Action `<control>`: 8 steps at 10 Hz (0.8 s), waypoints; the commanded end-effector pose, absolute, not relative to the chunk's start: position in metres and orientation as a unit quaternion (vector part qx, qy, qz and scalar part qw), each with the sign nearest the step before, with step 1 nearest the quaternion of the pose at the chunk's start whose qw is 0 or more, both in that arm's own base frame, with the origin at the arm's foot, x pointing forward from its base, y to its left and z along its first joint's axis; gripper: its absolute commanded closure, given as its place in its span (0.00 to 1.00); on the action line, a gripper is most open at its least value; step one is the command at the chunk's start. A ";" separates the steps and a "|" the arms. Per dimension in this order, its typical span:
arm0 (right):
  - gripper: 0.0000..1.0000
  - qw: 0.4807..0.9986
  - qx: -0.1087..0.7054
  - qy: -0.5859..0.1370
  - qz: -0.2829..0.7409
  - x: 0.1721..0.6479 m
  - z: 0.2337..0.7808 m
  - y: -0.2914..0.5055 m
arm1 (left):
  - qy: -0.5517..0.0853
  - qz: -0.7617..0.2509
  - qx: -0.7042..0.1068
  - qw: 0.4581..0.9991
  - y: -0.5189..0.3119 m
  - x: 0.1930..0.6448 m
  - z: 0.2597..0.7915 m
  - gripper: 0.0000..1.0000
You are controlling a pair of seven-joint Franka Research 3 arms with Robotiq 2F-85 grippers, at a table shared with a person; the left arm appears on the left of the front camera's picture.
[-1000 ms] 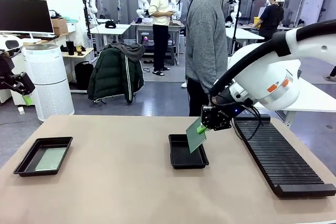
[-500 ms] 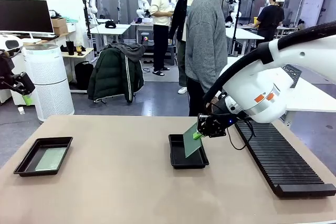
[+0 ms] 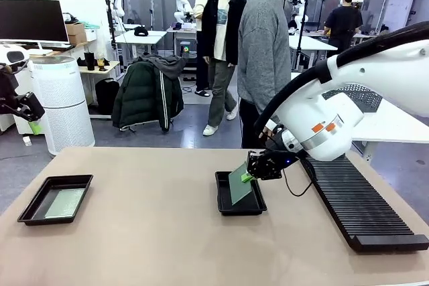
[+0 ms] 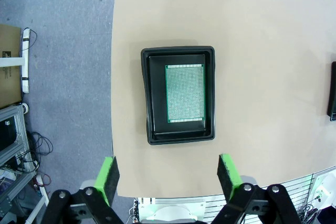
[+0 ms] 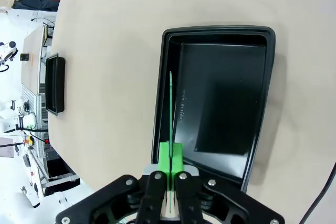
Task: Inspect and transfer BCBs to ESD trays.
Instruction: Pick up the Blank PCB from the PCB Rack and place it in the right ESD tray.
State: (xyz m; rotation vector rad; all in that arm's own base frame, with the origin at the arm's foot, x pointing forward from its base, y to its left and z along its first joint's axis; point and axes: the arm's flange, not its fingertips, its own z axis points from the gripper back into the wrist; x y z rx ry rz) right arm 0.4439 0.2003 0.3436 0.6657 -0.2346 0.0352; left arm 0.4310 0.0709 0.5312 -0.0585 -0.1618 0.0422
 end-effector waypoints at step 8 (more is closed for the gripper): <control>0.98 0.934 0.346 -0.084 0.002 0.469 0.308 0.214 | -0.081 0.019 -0.029 0.996 0.072 0.431 0.530 0.00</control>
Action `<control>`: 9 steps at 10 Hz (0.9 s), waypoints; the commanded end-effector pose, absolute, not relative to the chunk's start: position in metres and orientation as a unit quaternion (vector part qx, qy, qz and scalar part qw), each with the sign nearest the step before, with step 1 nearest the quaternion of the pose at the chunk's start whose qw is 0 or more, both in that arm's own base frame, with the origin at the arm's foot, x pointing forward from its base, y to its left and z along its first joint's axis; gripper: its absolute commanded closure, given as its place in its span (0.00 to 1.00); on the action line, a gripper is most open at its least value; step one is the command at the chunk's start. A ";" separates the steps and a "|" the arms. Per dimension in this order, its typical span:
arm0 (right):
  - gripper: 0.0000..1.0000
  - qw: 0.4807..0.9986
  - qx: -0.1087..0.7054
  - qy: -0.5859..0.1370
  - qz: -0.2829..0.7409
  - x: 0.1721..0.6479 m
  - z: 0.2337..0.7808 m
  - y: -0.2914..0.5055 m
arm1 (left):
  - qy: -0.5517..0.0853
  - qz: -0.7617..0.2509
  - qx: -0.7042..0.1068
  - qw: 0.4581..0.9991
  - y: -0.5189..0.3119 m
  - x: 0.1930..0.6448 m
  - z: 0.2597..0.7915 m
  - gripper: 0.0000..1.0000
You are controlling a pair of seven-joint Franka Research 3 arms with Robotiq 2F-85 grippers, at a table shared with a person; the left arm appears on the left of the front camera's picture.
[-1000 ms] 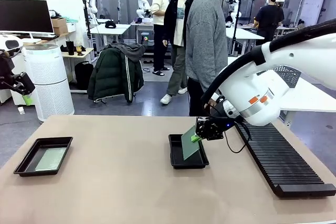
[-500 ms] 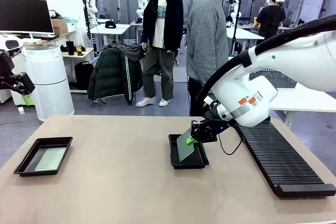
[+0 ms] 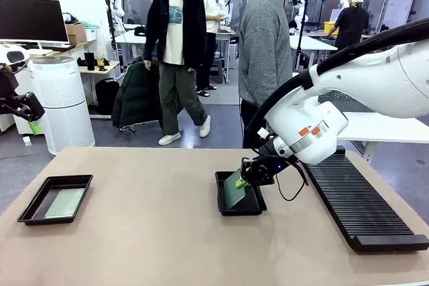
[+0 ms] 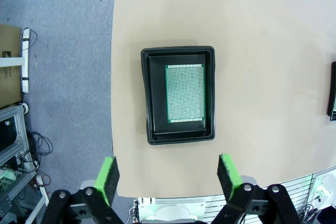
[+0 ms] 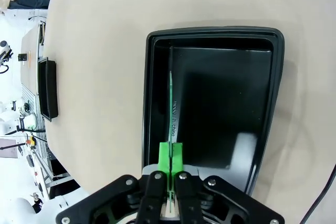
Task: Inspect and transfer BCBs to ESD trays.
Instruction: Pick up the Blank PCB from the PCB Rack and place it in the right ESD tray.
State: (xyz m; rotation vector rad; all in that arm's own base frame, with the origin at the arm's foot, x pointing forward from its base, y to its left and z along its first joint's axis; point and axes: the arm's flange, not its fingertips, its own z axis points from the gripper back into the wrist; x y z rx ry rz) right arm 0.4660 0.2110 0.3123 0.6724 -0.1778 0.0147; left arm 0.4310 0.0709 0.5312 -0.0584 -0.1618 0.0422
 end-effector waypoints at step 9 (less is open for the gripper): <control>0.65 0.945 0.322 -0.063 -0.001 0.471 0.308 0.221 | -0.081 0.019 -0.029 0.996 0.072 0.431 0.530 0.00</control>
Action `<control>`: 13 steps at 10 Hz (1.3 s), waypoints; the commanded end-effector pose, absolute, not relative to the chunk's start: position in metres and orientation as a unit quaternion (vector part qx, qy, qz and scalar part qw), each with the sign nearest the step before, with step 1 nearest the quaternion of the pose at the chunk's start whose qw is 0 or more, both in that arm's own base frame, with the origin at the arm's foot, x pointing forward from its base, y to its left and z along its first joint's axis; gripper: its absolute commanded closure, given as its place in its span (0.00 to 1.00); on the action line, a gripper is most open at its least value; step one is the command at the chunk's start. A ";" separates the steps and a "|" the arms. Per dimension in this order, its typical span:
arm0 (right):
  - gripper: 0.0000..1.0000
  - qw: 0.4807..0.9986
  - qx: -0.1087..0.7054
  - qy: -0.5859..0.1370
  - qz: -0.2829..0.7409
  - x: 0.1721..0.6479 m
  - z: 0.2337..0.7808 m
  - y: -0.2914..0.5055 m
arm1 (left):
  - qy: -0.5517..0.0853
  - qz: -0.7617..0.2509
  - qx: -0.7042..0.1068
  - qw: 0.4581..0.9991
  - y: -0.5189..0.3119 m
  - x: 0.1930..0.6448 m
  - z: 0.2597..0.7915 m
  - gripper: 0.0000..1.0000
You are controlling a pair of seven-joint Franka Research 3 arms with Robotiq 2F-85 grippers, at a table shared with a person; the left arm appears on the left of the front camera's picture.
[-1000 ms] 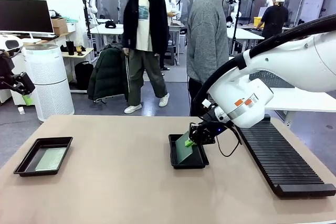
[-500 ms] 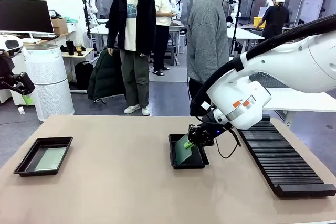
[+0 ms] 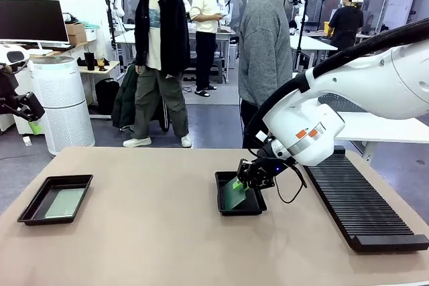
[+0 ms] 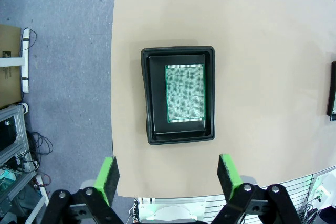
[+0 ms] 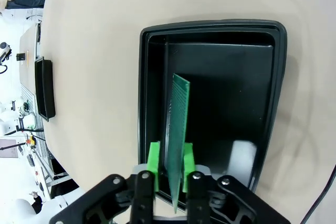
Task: Inspect and transfer BCBs to ESD trays.
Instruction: Pick up the Blank PCB from the PCB Rack and place it in the right ESD tray.
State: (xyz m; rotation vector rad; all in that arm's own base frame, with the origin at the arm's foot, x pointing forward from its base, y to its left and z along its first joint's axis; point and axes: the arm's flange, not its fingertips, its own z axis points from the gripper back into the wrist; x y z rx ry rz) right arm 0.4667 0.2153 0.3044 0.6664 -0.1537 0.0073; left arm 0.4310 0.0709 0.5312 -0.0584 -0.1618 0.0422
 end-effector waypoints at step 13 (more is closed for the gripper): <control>0.00 0.986 0.165 0.000 0.029 0.473 0.376 0.252 | -0.081 0.019 -0.029 0.996 0.072 0.431 0.530 0.00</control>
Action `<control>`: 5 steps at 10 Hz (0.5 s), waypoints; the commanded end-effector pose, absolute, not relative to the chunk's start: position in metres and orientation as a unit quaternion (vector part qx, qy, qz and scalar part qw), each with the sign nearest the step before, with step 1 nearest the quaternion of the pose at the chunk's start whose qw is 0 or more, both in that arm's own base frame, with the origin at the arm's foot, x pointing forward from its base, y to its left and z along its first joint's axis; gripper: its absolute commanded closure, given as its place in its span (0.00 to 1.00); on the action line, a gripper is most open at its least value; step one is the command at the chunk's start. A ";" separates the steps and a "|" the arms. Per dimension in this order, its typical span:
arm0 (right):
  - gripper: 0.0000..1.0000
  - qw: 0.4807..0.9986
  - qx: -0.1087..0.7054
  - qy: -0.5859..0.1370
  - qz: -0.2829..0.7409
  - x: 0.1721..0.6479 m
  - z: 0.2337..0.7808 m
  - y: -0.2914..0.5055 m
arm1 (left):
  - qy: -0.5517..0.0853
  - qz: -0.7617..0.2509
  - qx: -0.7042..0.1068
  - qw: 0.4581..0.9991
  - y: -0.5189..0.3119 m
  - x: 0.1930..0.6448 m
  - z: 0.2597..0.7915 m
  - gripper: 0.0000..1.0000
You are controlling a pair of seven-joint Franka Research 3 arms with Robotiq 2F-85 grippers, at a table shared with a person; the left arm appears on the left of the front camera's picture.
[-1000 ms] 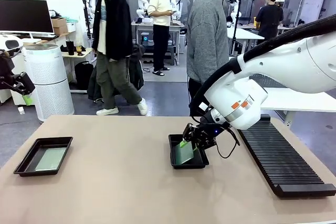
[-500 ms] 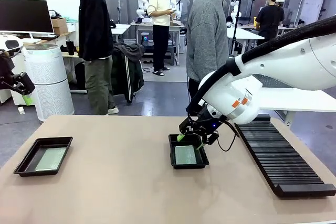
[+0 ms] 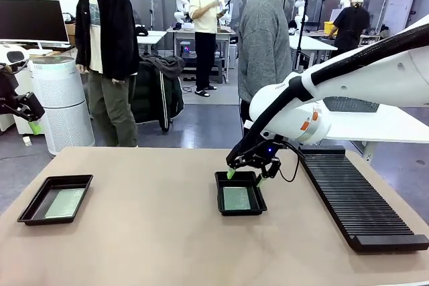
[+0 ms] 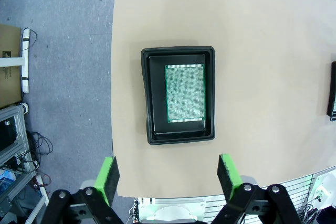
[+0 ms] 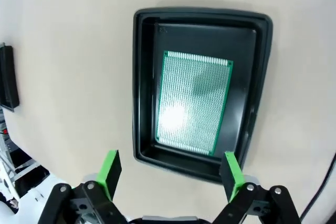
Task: Inspect and transfer BCBs to ESD trays.
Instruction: Pick up the Blank PCB from the PCB Rack and place it in the right ESD tray.
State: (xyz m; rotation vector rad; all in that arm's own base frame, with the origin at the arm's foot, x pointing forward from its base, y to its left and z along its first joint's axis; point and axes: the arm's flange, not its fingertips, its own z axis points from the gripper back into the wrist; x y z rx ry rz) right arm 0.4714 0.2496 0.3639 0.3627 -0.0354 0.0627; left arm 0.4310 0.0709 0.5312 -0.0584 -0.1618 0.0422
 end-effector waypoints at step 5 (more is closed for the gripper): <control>0.00 0.992 0.127 0.025 0.007 0.468 0.392 0.242 | -0.081 0.019 -0.029 0.996 0.072 0.431 0.530 0.00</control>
